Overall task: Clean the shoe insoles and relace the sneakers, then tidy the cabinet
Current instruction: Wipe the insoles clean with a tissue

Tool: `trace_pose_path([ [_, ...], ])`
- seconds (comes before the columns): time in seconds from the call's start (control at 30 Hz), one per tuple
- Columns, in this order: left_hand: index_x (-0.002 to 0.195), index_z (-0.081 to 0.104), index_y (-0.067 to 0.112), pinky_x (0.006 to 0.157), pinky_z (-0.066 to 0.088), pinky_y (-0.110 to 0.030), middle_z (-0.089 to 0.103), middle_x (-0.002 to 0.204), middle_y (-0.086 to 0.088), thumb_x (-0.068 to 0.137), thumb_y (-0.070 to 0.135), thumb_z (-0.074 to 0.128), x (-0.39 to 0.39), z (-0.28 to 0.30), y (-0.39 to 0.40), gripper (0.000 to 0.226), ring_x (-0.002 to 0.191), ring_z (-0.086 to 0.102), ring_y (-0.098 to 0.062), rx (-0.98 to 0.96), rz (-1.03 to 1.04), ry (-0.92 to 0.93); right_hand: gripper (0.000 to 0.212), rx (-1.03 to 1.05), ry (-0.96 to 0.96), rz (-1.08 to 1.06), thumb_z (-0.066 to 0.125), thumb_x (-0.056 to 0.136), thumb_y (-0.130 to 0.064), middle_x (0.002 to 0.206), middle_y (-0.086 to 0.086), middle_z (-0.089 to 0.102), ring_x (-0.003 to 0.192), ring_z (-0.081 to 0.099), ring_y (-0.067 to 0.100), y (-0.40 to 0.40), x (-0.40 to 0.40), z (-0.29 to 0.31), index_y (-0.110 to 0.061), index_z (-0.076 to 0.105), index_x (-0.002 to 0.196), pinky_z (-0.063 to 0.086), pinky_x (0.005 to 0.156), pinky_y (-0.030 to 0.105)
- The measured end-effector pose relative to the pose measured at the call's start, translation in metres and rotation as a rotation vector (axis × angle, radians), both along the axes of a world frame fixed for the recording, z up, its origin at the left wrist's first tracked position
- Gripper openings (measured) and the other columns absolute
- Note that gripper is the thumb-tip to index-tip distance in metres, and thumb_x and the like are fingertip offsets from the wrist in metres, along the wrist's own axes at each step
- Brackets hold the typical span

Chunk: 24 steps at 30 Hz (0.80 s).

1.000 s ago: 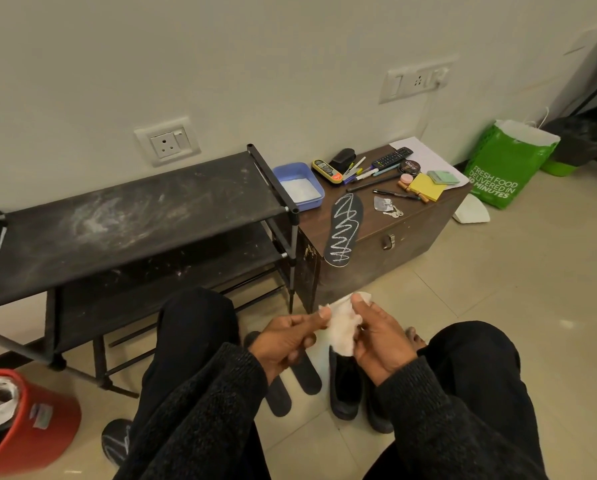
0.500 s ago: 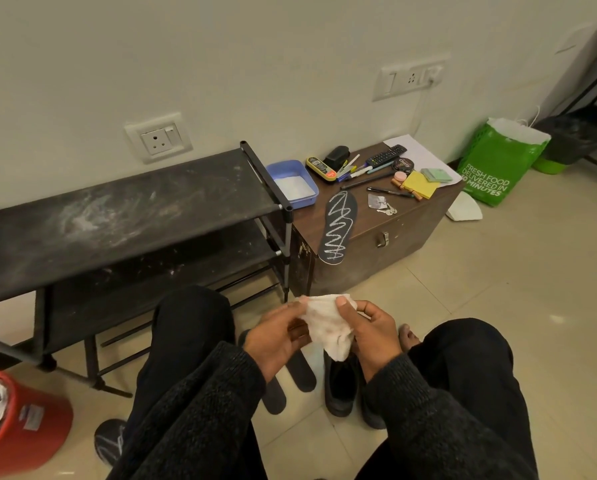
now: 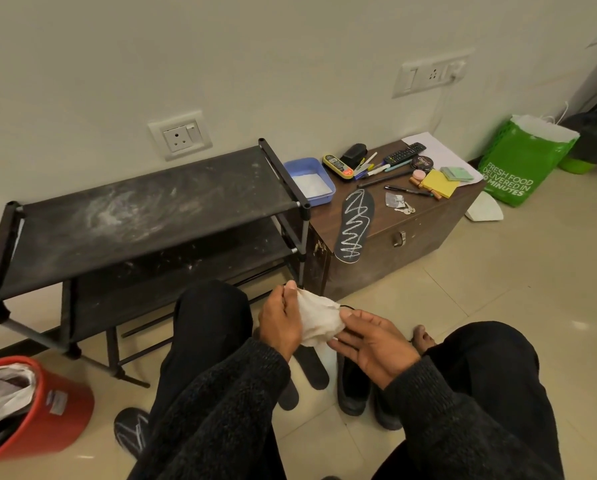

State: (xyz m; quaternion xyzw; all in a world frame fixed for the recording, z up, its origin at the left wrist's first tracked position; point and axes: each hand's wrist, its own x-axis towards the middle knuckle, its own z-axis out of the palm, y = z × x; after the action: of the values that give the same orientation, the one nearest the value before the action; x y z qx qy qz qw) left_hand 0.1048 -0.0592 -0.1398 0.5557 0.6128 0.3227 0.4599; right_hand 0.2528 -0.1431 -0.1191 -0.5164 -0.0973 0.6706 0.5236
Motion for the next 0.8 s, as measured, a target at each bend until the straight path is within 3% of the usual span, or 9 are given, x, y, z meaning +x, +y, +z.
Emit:
trace_pose_path([
  [0.1, 0.105, 0.062, 0.016, 0.09, 0.057, -0.042, 0.066, 0.101, -0.005, 0.106, 0.046, 0.036, 0.002, -0.007, 0.001, 0.039, 0.097, 0.065, -0.019, -0.094, 0.036, -0.08, 0.016, 0.044, -0.133, -0.097, 0.059, 0.099, -0.018, 0.107, 0.019, 0.074, 0.099, 0.072, 0.034, 0.003, -0.007, -0.002, -0.003, 0.064, 0.104, 0.058, 0.087, 0.047],
  [0.2, 0.114, 0.064, 0.019, 0.091, 0.058, -0.049, 0.072, 0.109, -0.008, 0.104, 0.05, 0.042, 0.001, -0.005, 0.003, 0.04, 0.1, 0.071, -0.024, -0.377, 0.127, -0.377, 0.021, 0.07, -0.366, -0.105, 0.067, 0.094, -0.026, 0.09, 0.015, 0.073, 0.073, 0.069, 0.026, 0.005, -0.009, -0.005, -0.006, 0.069, 0.101, 0.055, 0.061, 0.035],
  [0.27, 0.117, 0.065, 0.018, 0.088, 0.059, -0.049, 0.074, 0.109, -0.011, 0.103, 0.046, 0.047, -0.003, -0.001, 0.003, 0.036, 0.099, 0.073, -0.028, -0.505, 0.18, -0.541, 0.026, 0.084, -0.39, -0.094, 0.074, 0.088, -0.029, 0.085, 0.016, 0.072, 0.069, 0.063, 0.025, 0.004, -0.007, -0.005, -0.006, 0.072, 0.099, 0.052, 0.058, 0.033],
  [0.37, 0.117, 0.065, 0.014, 0.083, 0.061, -0.045, 0.076, 0.103, -0.012, 0.101, 0.044, 0.054, -0.004, 0.007, 0.001, 0.036, 0.094, 0.074, -0.028, -0.563, 0.178, -0.613, 0.03, 0.059, -0.386, -0.082, 0.077, 0.085, -0.031, 0.083, 0.016, 0.071, 0.06, 0.06, 0.019, 0.002, -0.001, -0.003, -0.004, 0.073, 0.099, 0.047, 0.05, 0.028],
  [0.47, 0.128, 0.061, 0.009, 0.101, 0.052, -0.051, 0.074, 0.114, -0.016, 0.09, 0.054, 0.066, -0.005, 0.016, 0.0, 0.059, 0.107, 0.071, -0.032, -0.715, 0.065, -0.751, 0.031, 0.047, -0.431, -0.123, 0.072, 0.089, -0.032, 0.074, 0.014, 0.065, 0.047, 0.052, 0.013, 0.003, 0.001, -0.005, -0.004, 0.069, 0.101, 0.039, 0.041, 0.023],
  [0.53, 0.133, 0.059, 0.006, 0.11, 0.043, -0.055, 0.066, 0.128, -0.021, 0.091, 0.048, 0.068, -0.002, 0.025, -0.006, 0.06, 0.117, 0.065, -0.037, -0.808, -0.105, -0.859, 0.028, 0.051, -0.473, -0.182, 0.067, 0.094, -0.032, 0.069, 0.01, 0.066, 0.048, 0.054, 0.013, 0.004, 0.001, -0.006, -0.005, 0.067, 0.101, 0.041, 0.041, 0.024],
  [0.6, 0.137, 0.056, 0.015, 0.104, 0.048, -0.057, 0.066, 0.13, -0.015, 0.09, 0.029, 0.074, 0.0, 0.022, -0.011, 0.053, 0.115, 0.066, -0.036, -0.803, -0.232, -0.816, 0.025, 0.068, -0.498, -0.249, 0.064, 0.096, -0.033, 0.075, 0.011, 0.072, 0.061, 0.065, 0.02, 0.005, 0.001, -0.006, -0.008, 0.066, 0.1, 0.052, 0.05, 0.03],
  [0.7, 0.146, 0.038, 0.036, 0.093, 0.056, -0.054, 0.062, 0.129, -0.012, 0.084, 0.006, 0.077, 0.0, 0.011, -0.009, 0.079, 0.108, 0.07, -0.034, -0.696, -0.153, -0.743, 0.022, 0.053, -0.546, -0.309, 0.064, 0.096, -0.033, 0.092, 0.013, 0.074, 0.084, 0.07, 0.026, 0.006, 0.007, -0.006, -0.011, 0.068, 0.098, 0.061, 0.074, 0.04],
  [0.8, 0.149, 0.034, 0.042, 0.086, 0.06, -0.047, 0.068, 0.118, -0.016, 0.091, 0.006, 0.07, -0.002, 0.011, -0.002, 0.077, 0.097, 0.073, -0.029, -0.477, -0.157, -0.595, 0.018, 0.052, -0.506, -0.368, 0.065, 0.096, -0.026, 0.088, 0.008, 0.076, 0.089, 0.073, 0.027, 0.006, 0.011, -0.003, -0.008, 0.067, 0.098, 0.061, 0.083, 0.047],
])
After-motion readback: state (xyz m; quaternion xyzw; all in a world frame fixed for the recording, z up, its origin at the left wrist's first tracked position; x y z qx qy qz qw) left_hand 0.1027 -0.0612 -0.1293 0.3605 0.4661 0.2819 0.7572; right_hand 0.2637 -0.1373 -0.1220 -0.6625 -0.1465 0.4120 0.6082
